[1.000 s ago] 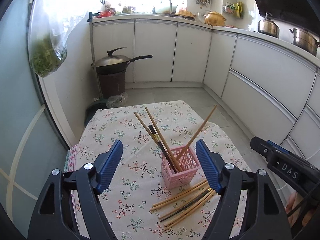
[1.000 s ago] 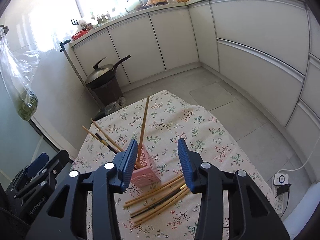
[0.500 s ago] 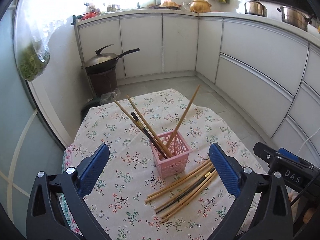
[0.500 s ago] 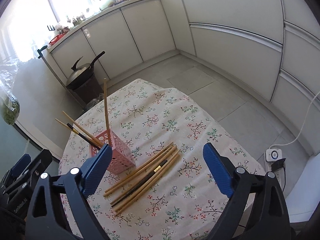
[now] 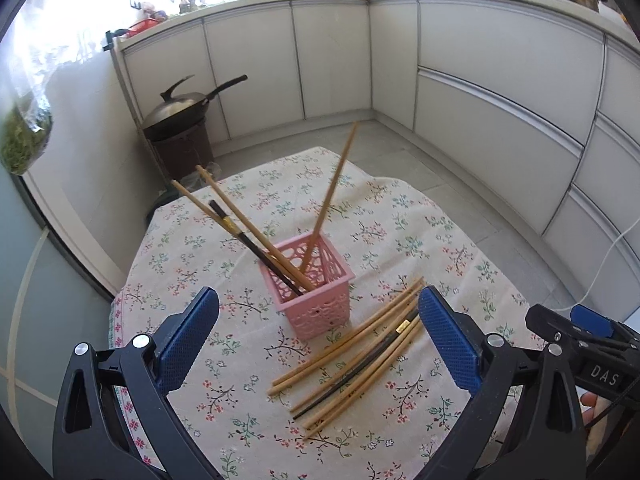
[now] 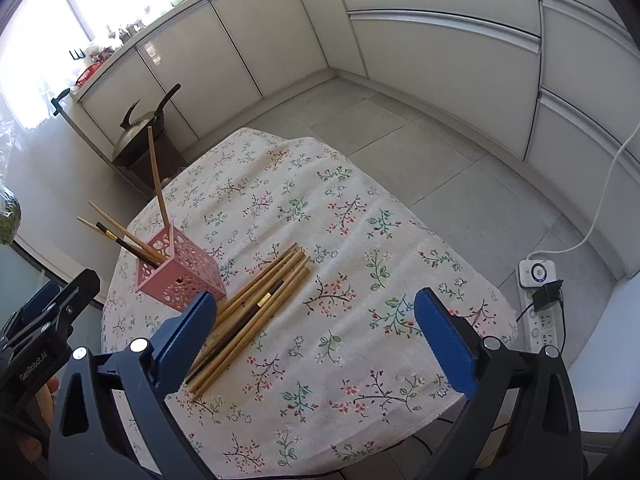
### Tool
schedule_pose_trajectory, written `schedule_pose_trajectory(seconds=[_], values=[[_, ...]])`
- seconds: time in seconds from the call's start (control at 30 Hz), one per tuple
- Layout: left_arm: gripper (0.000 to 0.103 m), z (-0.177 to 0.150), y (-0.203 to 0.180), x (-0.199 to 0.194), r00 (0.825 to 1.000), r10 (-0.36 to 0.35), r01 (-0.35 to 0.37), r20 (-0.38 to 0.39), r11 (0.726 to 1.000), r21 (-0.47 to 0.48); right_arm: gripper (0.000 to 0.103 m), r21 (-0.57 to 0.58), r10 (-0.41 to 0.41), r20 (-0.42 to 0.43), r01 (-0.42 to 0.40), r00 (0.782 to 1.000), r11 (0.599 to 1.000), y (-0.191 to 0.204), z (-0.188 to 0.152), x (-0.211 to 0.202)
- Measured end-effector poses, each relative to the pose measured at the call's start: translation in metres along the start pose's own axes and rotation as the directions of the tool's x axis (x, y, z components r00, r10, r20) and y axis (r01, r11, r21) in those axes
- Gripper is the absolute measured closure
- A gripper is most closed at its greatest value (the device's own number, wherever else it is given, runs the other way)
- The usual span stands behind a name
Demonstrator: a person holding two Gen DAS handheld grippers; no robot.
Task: Organize utensils
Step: 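Open the right tool to drop its chopstick into the pink cup, then lower the left tool onto the chopsticks and grasp a wooden chopstick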
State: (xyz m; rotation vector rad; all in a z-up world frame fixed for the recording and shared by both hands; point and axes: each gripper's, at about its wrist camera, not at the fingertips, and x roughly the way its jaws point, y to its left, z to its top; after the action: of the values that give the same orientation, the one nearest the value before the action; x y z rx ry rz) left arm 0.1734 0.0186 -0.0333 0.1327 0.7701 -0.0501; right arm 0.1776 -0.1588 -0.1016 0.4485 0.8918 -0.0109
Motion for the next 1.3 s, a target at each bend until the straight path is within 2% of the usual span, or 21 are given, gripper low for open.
schedule_pose_trajectory(seconds=[0.17, 0.27, 0.4, 0.53, 0.73, 0.83, 0.9, 1.0, 1.07, 1.13, 1.2, 1.23, 1.3], values=[[0.007, -0.004, -0.02, 0.014, 0.997, -0.053, 0.056, -0.064, 0.997, 0.05, 0.007, 0.05, -0.022, -0.038, 0.024, 0.999, 0.998, -0.03, -0.011, 0.006], [0.007, -0.009, -0.035, 0.028, 0.982, -0.119, 0.133, -0.15, 0.987, 0.085, 0.007, 0.077, -0.033, -0.047, 0.037, 0.998, 0.996, -0.049, -0.016, 0.007], [0.007, -0.017, -0.056, 0.051, 0.94, -0.206, 0.243, -0.27, 0.964, 0.111, 0.007, 0.102, -0.059, -0.053, 0.065, 0.997, 0.993, -0.072, -0.025, 0.009], [0.007, -0.022, -0.081, 0.078, 0.879, -0.287, 0.355, -0.38, 0.927, 0.123, 0.007, 0.123, -0.085, -0.065, 0.093, 0.994, 0.988, -0.095, -0.037, 0.014], [0.007, -0.017, -0.118, 0.117, 0.788, -0.375, 0.495, -0.487, 0.858, 0.141, 0.007, 0.183, -0.027, -0.009, 0.028, 1.0, 0.983, -0.111, -0.038, 0.004], [0.007, -0.013, -0.127, 0.135, 0.751, -0.404, 0.525, -0.522, 0.845, 0.103, 0.007, 0.212, 0.006, -0.02, -0.002, 1.0, 0.977, -0.115, -0.039, 0.006], [0.008, -0.008, -0.133, 0.144, 0.744, -0.414, 0.53, -0.525, 0.844, 0.084, 0.007, 0.234, 0.026, -0.012, -0.022, 1.0, 0.972, -0.118, -0.039, 0.006], [0.011, 0.001, -0.135, 0.154, 0.748, -0.424, 0.525, -0.511, 0.849, 0.064, 0.007, 0.264, 0.048, -0.015, -0.042, 0.999, 0.964, -0.124, -0.039, 0.006], [0.017, 0.006, -0.134, 0.162, 0.728, -0.448, 0.541, -0.519, 0.841, 0.032, 0.007, 0.285, 0.059, -0.026, -0.049, 0.998, 0.957, -0.128, -0.039, 0.008], [0.019, 0.009, -0.132, 0.166, 0.717, -0.462, 0.548, -0.522, 0.836, 0.013, 0.007, 0.308, 0.067, -0.029, -0.055, 0.997, 0.95, -0.133, -0.039, 0.009], [0.02, 0.009, -0.128, 0.173, 0.69, -0.492, 0.566, -0.531, 0.824, -0.027, 0.007, 0.328, 0.076, -0.032, -0.062, 0.997, 0.943, -0.137, -0.039, 0.01], [0.02, 0.009, -0.128, 0.176, 0.682, -0.496, 0.568, -0.537, 0.822, -0.039, 0.007, 0.34, 0.082, -0.035, -0.066, 0.996, 0.938, -0.139, -0.038, 0.011], [0.021, 0.007, -0.128, 0.182, 0.676, -0.49, 0.562, -0.55, 0.826, -0.045, 0.007, 0.352, 0.091, -0.043, -0.07, 0.995, 0.933, -0.141, -0.039, 0.013]])
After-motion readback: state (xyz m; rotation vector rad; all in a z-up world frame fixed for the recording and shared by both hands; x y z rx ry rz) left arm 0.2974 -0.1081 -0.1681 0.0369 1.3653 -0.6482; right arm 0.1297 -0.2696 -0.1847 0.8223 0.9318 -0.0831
